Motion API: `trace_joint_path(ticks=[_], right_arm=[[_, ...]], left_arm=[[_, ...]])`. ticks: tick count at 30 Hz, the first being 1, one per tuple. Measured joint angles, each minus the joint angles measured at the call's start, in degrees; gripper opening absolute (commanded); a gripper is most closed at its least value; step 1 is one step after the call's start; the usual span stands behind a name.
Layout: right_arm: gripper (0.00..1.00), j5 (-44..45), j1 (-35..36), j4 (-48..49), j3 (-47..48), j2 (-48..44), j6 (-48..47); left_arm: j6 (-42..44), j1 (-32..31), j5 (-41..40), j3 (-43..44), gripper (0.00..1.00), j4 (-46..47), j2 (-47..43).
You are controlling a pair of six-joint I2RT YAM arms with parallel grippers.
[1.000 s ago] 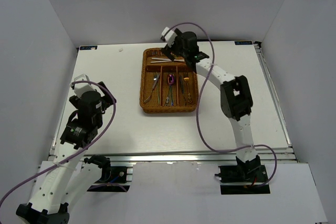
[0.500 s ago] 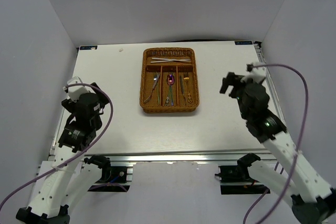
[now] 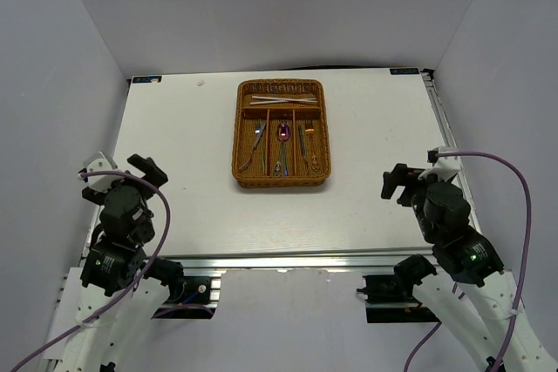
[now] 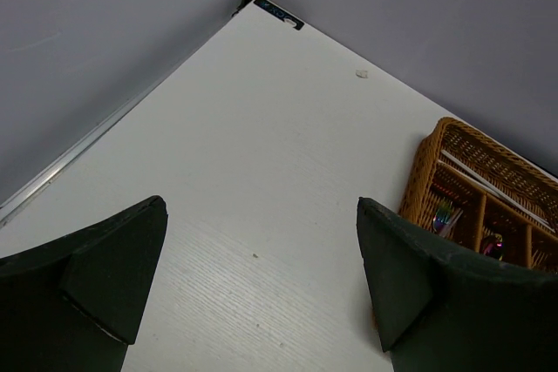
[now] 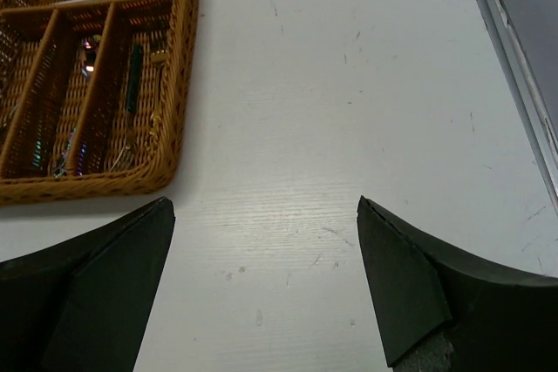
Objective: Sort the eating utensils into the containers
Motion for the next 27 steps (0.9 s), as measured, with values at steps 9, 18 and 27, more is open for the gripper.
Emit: trace_joint_path(ticks=[9, 18, 27], right_arm=[[0.89, -3.4, 0.0, -0.3, -3.0, -0.9, -0.2], [0.89, -3.5, 0.0, 0.2, -3.3, 1.0, -0.2], [0.90, -3.6, 0.0, 0.6, -4.3, 0.6, -0.1]], left_arm=[[0.8, 0.0, 2.5, -0.2, 0.98, 0.4, 0.0], [0.8, 0.0, 3.4, -0.2, 0.98, 0.4, 0.1], [0.9, 0.0, 3.8, -0.2, 0.98, 0.5, 0.4]])
